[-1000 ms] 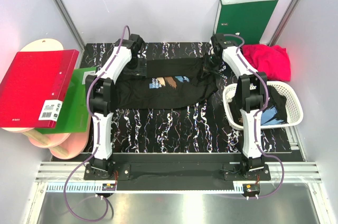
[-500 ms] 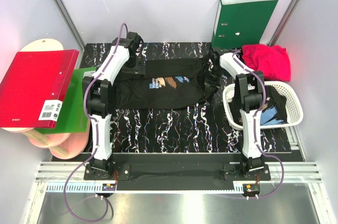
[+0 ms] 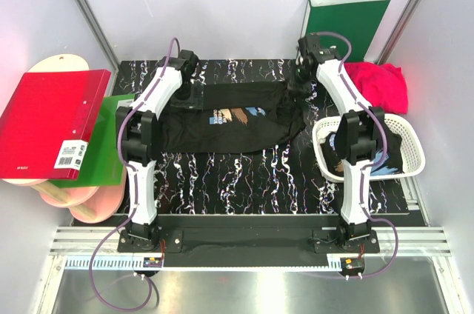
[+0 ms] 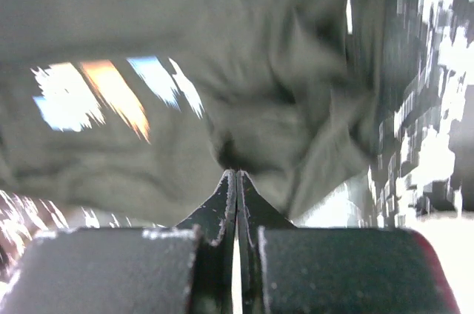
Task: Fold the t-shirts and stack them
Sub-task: Fold the flattened tshirt in 1/3 of the way
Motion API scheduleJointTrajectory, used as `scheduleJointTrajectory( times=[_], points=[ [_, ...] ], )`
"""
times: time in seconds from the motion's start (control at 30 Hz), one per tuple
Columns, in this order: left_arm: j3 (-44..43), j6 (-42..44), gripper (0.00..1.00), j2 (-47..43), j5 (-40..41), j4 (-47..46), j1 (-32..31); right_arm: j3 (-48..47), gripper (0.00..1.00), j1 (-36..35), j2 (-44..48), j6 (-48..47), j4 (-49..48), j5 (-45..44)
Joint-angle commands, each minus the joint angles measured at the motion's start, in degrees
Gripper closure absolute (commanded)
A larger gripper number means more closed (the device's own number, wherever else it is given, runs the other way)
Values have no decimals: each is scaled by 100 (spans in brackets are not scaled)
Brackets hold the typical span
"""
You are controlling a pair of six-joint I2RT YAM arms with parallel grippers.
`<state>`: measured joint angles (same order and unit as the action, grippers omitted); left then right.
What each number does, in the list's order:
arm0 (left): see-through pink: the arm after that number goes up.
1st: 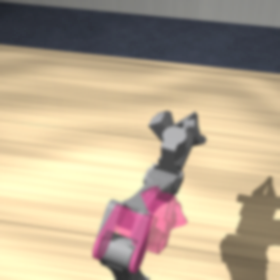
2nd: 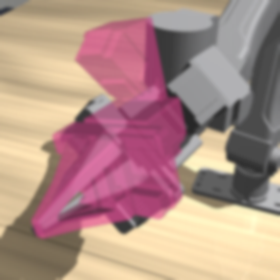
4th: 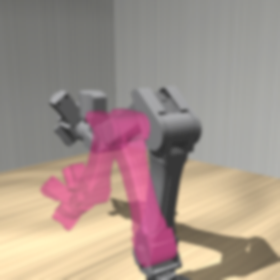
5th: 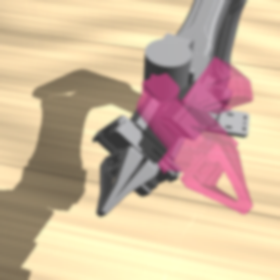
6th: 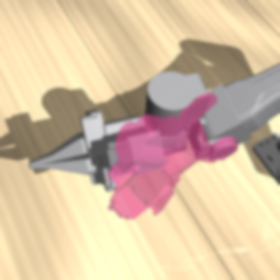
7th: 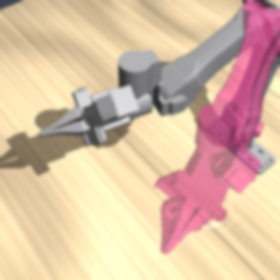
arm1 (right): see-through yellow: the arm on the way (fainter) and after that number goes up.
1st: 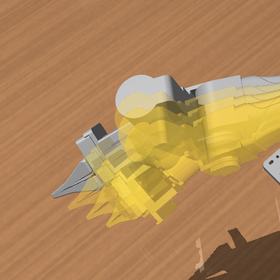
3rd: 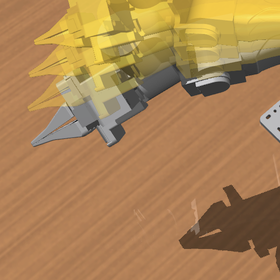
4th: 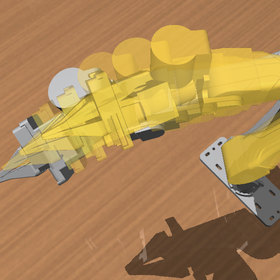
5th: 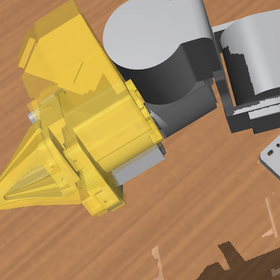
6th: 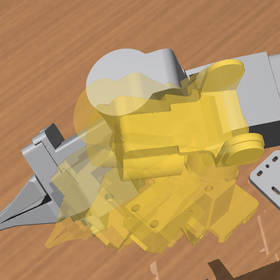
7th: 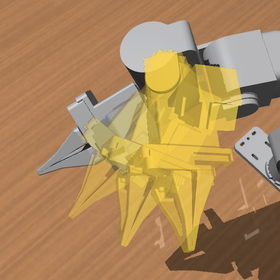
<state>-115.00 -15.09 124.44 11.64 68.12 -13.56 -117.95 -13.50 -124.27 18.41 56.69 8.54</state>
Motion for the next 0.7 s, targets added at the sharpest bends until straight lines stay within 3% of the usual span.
scheduleJointTrajectory(
  times=[0.0, 0.17, 0.23, 0.43, 0.67],
  points=[
    [127, -99, 1, -464, 23, -71, -15, -1296, 100, -48, -1042, -5, -352, -151],
    [171, -117, 1, -526, 40, -71, -41, -3063, 100, -39, -2337, 48, 315, -1],
    [162, -126, 1, -535, 75, -62, -41, -3286, 100, -39, -2681, 22, 659, 17],
    [145, -161, 1, -500, 75, -53, -50, -2357, 100, -39, -2182, -145, 932, -54],
    [171, -196, 1, -412, -4, -53, -85, -425, 100, -39, -890, -189, 757, -150]
  ],
)
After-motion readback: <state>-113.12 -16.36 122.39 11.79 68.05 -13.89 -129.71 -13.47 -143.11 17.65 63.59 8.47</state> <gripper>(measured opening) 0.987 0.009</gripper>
